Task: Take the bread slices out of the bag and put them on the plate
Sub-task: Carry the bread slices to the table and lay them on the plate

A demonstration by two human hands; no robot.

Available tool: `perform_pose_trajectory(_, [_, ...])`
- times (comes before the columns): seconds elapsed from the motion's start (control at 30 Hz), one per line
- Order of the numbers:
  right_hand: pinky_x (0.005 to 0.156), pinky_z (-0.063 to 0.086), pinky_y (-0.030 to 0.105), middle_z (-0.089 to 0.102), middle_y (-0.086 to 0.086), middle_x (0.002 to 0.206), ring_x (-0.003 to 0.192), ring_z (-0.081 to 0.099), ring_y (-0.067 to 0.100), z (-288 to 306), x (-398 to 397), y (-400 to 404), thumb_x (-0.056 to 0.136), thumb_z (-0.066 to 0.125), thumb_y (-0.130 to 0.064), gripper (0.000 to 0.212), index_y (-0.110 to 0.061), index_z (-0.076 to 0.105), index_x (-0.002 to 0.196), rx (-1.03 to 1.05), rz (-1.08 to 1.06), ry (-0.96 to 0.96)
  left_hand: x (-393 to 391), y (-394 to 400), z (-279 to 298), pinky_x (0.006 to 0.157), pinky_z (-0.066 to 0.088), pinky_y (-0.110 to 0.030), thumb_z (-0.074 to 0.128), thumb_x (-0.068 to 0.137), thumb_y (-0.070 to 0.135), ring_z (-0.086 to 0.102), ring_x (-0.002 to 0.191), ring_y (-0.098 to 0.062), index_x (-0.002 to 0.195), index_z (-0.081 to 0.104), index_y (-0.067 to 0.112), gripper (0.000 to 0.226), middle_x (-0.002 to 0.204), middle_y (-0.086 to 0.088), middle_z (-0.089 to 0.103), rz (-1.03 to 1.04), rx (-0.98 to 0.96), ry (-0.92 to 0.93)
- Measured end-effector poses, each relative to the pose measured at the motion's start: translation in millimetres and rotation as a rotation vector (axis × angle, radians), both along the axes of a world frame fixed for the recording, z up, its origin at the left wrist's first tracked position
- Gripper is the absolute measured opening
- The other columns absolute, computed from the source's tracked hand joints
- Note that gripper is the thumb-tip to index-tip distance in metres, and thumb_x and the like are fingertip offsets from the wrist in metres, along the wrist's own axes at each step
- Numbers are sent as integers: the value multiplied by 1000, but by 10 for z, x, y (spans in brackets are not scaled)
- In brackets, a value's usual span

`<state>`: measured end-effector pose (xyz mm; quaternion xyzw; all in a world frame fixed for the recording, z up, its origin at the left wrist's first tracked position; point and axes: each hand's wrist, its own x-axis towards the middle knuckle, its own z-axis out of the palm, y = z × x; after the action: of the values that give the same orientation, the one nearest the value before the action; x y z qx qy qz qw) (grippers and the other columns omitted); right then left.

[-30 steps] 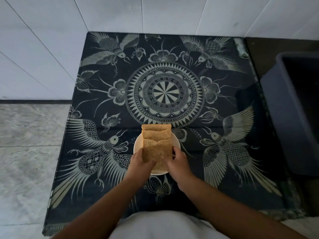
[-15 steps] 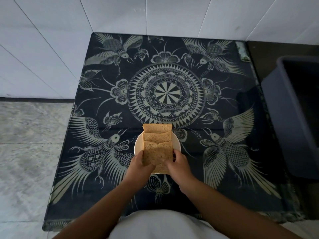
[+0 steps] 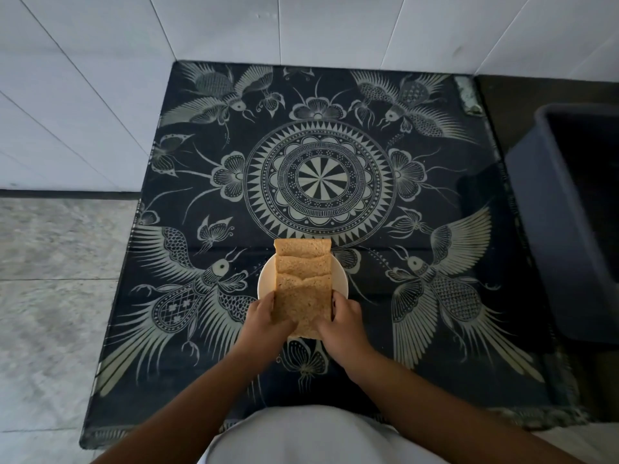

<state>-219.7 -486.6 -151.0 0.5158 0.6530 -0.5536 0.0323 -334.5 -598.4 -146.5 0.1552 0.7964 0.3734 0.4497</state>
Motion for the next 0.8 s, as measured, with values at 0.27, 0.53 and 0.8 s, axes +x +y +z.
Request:
perform_pose_trajectory(0.27, [72,42,21,32,2,121,96,47,13,28,16,44,87,61,-25,44,-25,49,129,-9,12,-30,-8,-8,-59,86,54,-36,65,87,23,55,104,-22,150,32,12,72,131,-12,40,-10,-59,13])
perform_pose_trajectory(0.53, [93,53,45,52,1,127,109,57,19,72,-49,118,82,67,-31,54,-24,49,133,-78,-59,60,-74,61,25,72,55,-17,55,96,8,68,95,-1,126,51,25,35,116,-4,64,140,238,-195])
perform_pose_trajectory(0.8, [97,53,39,57,3,138,119,59,16,122,-134,197,98,58,-15,62,-28,28,151,-295,-90,336,-52,154,13,104,43,-44,44,98,37,51,125,-20,150,26,37,55,143,-2,49,130,323,-317])
